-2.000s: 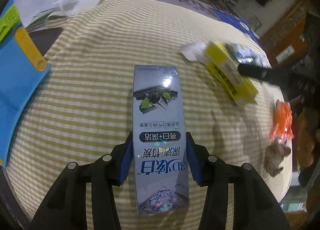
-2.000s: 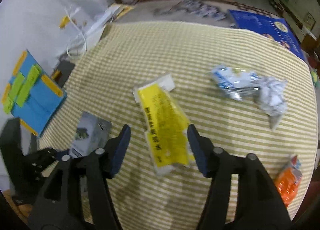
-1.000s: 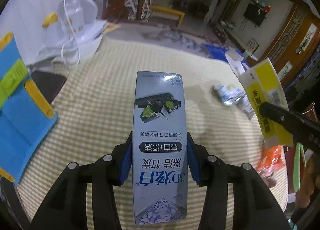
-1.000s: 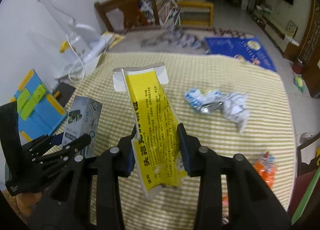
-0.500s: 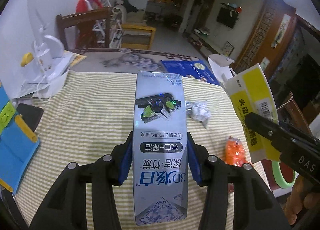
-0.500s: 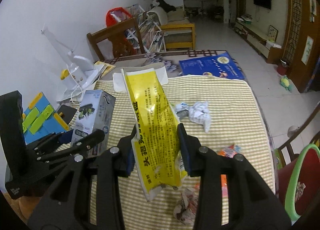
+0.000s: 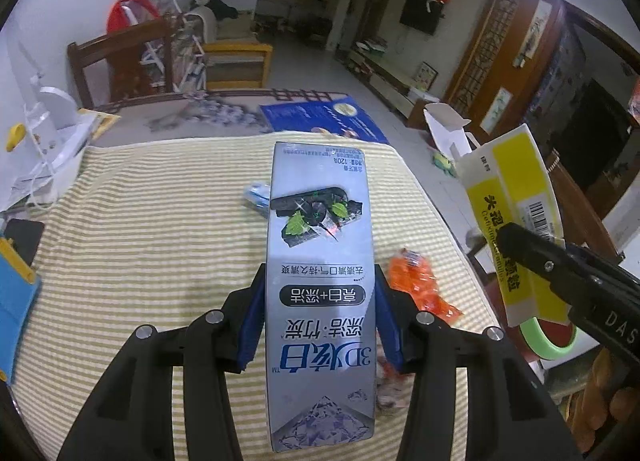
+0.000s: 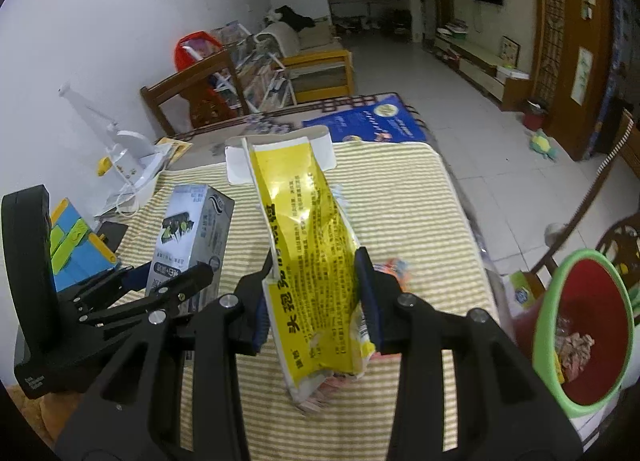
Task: Collect trash
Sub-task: 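Carry the milk carton and yellow wrapper over the red bucket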
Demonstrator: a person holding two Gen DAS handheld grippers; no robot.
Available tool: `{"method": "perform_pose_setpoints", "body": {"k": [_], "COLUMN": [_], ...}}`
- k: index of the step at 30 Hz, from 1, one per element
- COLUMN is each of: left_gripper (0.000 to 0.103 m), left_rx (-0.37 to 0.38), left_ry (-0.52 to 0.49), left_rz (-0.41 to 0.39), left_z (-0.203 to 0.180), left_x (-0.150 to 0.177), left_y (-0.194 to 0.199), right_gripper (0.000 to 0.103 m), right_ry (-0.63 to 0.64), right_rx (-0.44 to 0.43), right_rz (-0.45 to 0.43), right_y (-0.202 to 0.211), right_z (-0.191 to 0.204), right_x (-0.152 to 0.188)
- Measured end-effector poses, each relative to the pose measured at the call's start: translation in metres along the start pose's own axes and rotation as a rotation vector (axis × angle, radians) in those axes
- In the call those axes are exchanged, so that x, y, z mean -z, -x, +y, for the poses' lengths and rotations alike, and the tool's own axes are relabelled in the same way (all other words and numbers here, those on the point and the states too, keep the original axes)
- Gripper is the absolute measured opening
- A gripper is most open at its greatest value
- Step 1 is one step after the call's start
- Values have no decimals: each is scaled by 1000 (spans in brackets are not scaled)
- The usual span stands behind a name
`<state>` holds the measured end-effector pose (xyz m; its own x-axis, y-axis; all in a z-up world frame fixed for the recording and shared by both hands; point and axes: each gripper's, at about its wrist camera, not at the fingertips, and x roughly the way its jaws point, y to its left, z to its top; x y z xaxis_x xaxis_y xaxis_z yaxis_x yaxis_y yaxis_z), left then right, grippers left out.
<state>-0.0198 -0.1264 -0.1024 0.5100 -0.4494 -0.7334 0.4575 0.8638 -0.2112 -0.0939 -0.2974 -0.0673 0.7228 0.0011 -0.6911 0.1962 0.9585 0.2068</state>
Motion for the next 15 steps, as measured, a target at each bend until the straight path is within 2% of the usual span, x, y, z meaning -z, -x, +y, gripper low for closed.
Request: {"method": "perform_pose_setpoints", "body": {"k": [15], "left_gripper": [46], "left_rx": [60], "left_ry": [-98], "left_rz": [11], "left_z": [-99], "left_x": [-3], "left_y": [-18], "right_gripper": [37], "right_ry": [-91], "right_rx": [49], "right_rz": [-16], "right_y": [27], "right_z": [-92], "right_x": [11]}}
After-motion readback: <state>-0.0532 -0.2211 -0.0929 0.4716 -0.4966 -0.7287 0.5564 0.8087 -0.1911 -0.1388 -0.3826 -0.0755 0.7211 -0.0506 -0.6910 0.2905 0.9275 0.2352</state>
